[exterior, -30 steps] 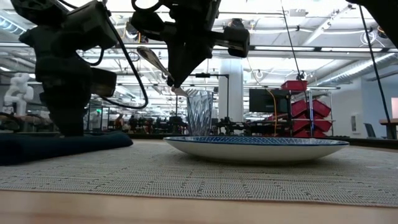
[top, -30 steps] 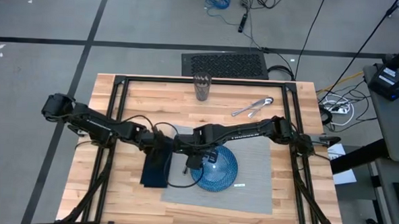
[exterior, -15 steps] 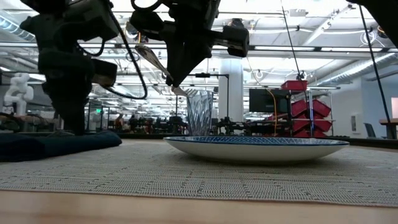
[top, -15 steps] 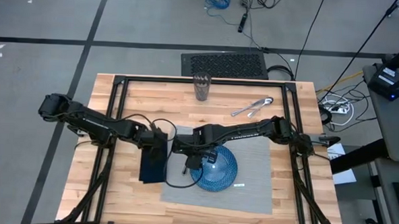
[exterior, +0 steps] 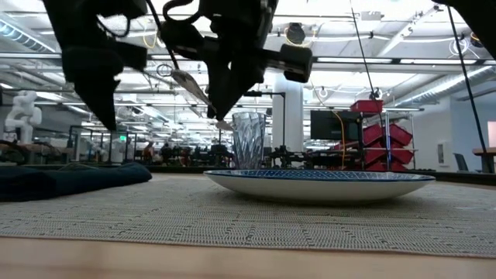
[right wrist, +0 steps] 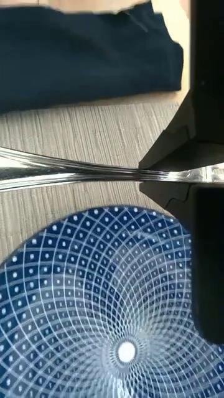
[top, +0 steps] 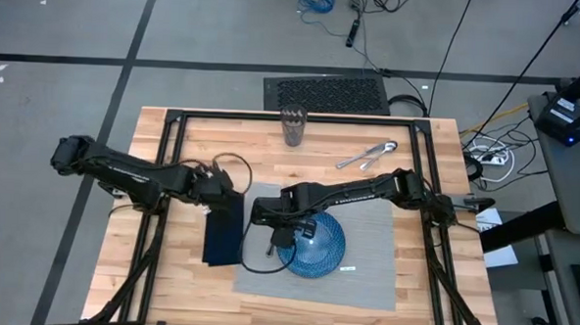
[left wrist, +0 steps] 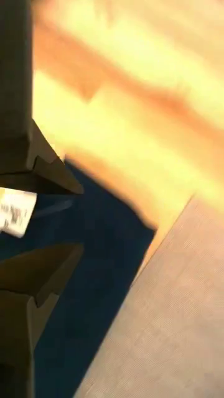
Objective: Set table place
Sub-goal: Put the silver fork on the blue napkin
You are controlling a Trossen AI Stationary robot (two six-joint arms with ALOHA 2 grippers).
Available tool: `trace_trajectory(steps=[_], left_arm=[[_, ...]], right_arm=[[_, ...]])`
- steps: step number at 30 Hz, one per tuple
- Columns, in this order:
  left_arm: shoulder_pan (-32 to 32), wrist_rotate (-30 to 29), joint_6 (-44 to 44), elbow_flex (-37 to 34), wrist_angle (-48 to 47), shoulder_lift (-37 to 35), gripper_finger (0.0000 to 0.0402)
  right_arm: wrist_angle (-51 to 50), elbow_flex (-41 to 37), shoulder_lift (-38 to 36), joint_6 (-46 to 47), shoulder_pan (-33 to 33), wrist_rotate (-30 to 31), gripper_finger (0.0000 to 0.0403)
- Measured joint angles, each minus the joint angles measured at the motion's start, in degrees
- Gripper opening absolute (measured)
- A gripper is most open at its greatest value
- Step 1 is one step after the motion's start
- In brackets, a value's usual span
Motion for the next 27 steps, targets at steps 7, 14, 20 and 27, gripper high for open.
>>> trace_trajectory(steps=[7,14,20,27], left_arm=[[1.2,-8.9,0.0,5.1,-7.5,-8.8,0.0121],[1.1,-14.6,1.9,9.3,-9.5,-17.4,0.012],[1.1,-15.2,3.0,10.1,-10.0,-22.3,0.012],[1.1,-15.2,3.1,10.1,-10.9,-22.9,0.012]], right_arm=[[4.2,-1.8,0.0,-2.6,0.0,0.0,0.0],[10.0,-2.3,0.0,-6.9,0.0,-3.3,0.0],[16.1,-2.3,0.8,-12.6,-0.4,-7.1,0.0],[19.4,-2.3,4.9,-18.7,-2.2,-7.1,0.0]])
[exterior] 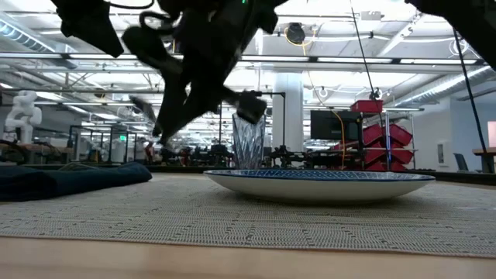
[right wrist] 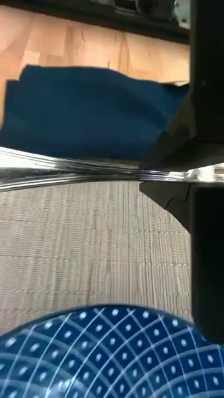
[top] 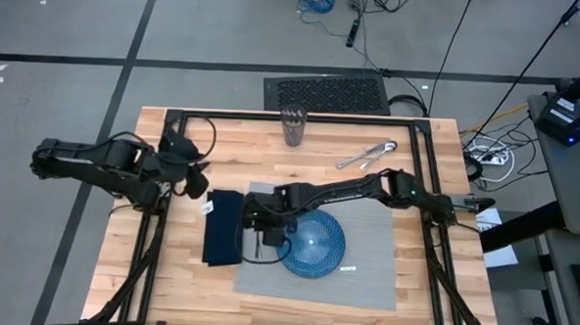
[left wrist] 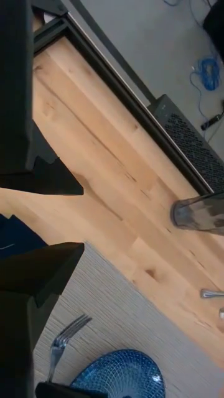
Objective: Set table place
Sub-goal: Put the silver fork on the blue napkin
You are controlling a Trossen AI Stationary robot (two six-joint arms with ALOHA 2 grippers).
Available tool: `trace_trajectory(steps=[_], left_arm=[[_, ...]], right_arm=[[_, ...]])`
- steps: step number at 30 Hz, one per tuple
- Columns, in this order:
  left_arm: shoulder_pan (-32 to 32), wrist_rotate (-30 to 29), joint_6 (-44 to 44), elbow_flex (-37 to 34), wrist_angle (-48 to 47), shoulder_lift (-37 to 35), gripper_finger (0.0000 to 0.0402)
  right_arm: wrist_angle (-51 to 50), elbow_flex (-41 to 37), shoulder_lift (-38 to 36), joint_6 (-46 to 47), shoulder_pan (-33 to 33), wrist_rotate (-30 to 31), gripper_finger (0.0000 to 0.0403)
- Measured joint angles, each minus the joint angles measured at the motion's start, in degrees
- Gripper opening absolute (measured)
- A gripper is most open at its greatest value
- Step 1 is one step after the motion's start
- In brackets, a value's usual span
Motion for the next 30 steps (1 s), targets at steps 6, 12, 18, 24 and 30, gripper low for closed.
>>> trace_trajectory(steps=[6,12,18,24,30], left_arm=[[0.0,0.0,0.0,-0.2,-0.4,0.1,0.0121],[0.0,0.0,0.0,-0.2,-0.3,0.7,0.0121],[0.0,0.2,-0.9,-0.2,0.0,1.8,0.0121],[0.0,0.7,-1.2,-0.2,0.0,3.3,0.0121],[0.0,0.8,-1.4,-0.2,0.1,3.5,0.0121]], right_arm=[[4.4,0.0,1.1,-0.4,-1.9,-1.1,0.0],[11.6,0.0,1.1,1.0,-4.5,-4.3,0.0],[15.6,0.0,2.7,2.7,-5.3,-8.2,0.0],[19.7,0.0,5.1,2.7,-5.2,-8.2,0.0],[23.5,0.0,6.5,2.6,-5.2,-8.0,0.0]])
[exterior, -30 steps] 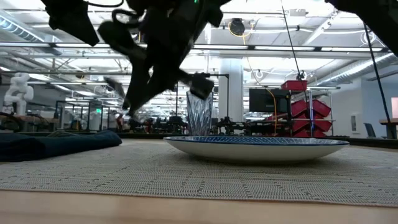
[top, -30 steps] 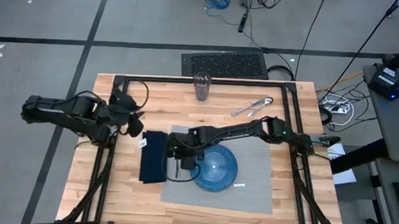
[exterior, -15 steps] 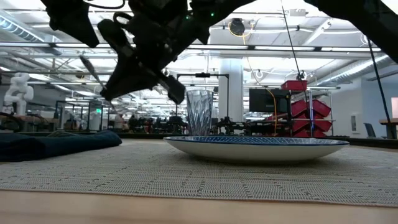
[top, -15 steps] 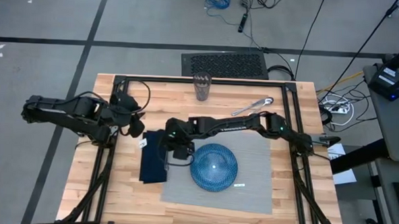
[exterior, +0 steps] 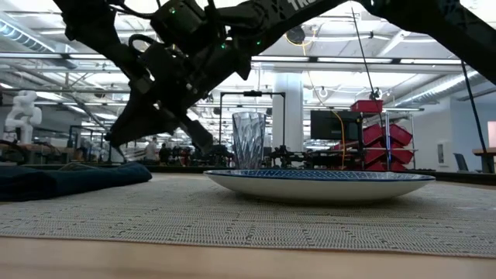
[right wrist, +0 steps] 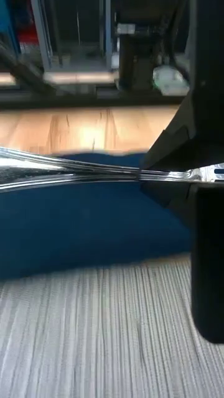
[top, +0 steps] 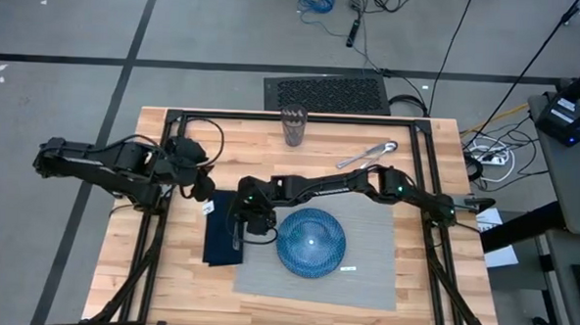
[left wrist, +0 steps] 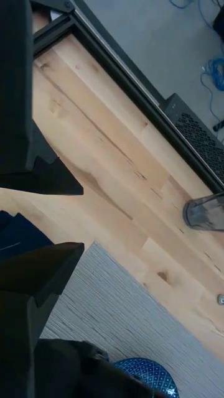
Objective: Set table place
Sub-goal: Put the silver fork on the blue napkin
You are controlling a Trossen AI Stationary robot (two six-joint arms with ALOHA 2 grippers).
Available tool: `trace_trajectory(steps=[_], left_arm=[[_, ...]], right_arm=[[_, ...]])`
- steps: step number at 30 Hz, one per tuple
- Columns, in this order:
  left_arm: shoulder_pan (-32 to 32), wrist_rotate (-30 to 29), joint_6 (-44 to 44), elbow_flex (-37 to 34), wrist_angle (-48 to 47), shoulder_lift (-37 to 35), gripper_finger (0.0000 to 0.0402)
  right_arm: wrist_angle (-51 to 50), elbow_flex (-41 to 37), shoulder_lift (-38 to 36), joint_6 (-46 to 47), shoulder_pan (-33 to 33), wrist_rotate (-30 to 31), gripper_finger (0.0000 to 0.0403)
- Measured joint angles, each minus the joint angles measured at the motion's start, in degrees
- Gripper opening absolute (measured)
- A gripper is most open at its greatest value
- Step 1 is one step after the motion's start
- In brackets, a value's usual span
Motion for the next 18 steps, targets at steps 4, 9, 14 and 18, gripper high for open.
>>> trace_trajectory(steps=[4,9,14,18], left_arm=[[0.0,0.0,0.0,0.0,0.1,0.0,0.0121],[0.0,0.0,-0.1,0.0,0.4,0.0,0.0121],[0.0,0.0,-0.1,0.0,0.5,0.0,0.0121],[0.0,0.0,0.1,0.0,1.7,0.0,0.0121]], right_arm=[[2.5,0.0,0.3,0.2,0.0,0.0,0.0],[4.8,0.0,0.4,1.2,0.0,0.0,0.0],[4.8,0.0,0.4,1.9,0.0,-0.2,0.0004],[4.8,0.0,0.4,1.9,0.0,-0.2,0.0012]])
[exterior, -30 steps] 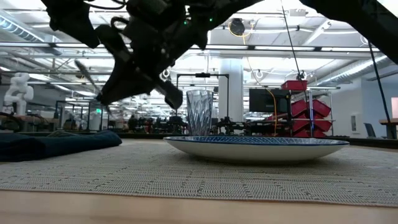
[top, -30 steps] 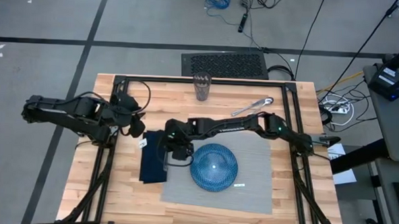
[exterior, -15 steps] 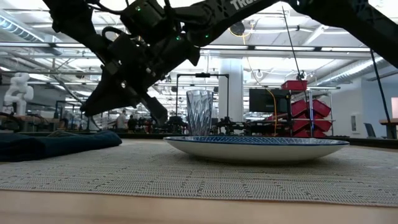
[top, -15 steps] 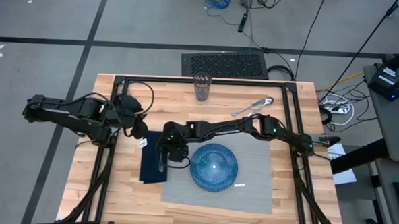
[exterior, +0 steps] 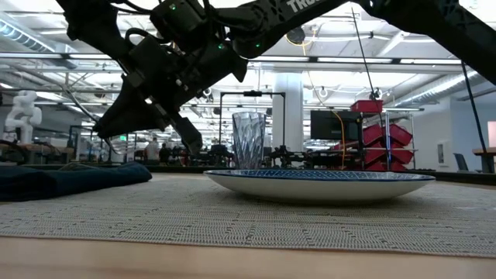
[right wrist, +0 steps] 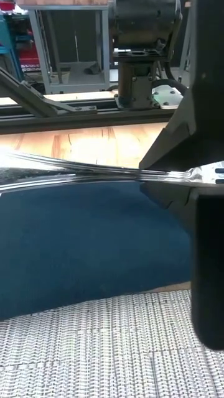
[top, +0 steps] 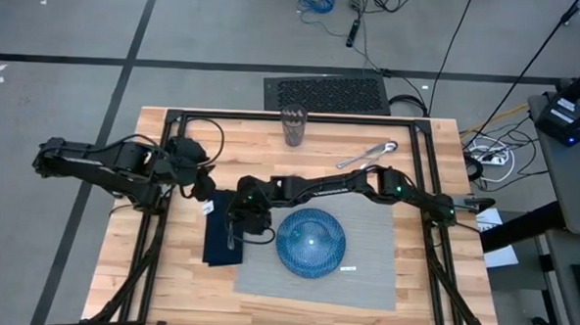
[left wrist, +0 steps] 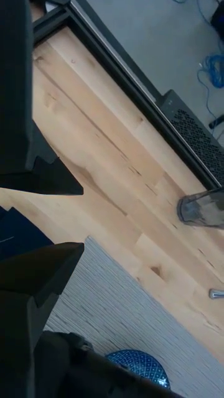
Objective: Set table place
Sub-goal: Put the silver fork on the blue napkin
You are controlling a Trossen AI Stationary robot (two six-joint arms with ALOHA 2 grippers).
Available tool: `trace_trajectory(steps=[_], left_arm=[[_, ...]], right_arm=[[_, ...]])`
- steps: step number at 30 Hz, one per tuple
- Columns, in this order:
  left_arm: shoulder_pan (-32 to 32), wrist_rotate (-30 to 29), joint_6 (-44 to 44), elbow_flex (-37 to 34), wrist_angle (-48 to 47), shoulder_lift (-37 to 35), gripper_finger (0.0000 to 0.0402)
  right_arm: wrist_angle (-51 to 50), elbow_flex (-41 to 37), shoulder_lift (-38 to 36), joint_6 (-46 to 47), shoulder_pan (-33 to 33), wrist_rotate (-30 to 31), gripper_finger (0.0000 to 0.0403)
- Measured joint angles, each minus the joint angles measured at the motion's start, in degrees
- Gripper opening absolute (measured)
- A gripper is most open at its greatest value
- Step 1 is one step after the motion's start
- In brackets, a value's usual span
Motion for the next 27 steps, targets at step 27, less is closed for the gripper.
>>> trace_trajectory(steps=[27], left_arm=[[0.0,3.6,-0.3,0.0,1.5,1.3,0.0121]], right_arm=[[-4.6,0.0,0.0,8.5,-0.9,2.2,0.0106]])
